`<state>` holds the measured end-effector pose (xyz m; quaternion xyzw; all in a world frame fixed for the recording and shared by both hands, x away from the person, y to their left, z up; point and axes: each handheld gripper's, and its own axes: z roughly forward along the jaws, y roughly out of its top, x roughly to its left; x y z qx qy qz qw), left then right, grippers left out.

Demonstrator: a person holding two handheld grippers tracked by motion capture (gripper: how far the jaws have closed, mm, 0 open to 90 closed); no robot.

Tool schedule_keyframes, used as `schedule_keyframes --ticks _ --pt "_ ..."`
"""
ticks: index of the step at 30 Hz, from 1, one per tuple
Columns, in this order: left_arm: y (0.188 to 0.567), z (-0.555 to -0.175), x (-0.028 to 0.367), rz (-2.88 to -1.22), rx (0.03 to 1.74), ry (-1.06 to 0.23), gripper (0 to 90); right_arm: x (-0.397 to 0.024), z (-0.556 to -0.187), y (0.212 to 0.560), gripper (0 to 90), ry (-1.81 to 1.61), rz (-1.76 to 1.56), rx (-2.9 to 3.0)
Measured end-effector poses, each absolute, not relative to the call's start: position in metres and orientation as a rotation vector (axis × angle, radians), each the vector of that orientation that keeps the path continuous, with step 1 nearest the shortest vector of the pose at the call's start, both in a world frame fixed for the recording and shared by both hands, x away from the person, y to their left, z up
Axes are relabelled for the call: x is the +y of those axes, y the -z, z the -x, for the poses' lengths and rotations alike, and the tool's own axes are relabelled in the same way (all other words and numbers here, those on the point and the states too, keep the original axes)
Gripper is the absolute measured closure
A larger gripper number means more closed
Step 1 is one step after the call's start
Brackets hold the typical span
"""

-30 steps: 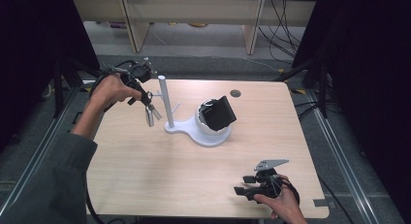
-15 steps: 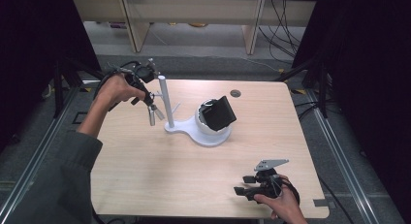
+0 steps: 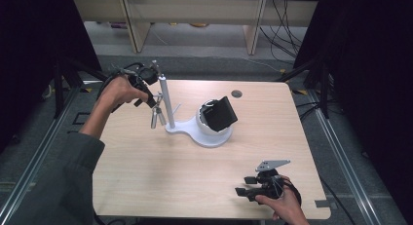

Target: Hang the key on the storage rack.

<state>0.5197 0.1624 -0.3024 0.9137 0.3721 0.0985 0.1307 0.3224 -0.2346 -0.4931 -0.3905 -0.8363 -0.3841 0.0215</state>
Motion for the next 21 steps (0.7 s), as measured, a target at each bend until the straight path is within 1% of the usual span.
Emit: schedule_keyframes --ticks 4,21 --pt "0.302 -0.518 0.163 -2.668 1.077 -0.283 73.0 -0.234 -0.322 0.493 38.0 1.189 1.211 -2.591" --pt "0.294 -0.503 0.176 -2.625 1.071 -0.299 68.1 -0.235 -0.322 0.493 37.8 1.201 1.214 -2.595"
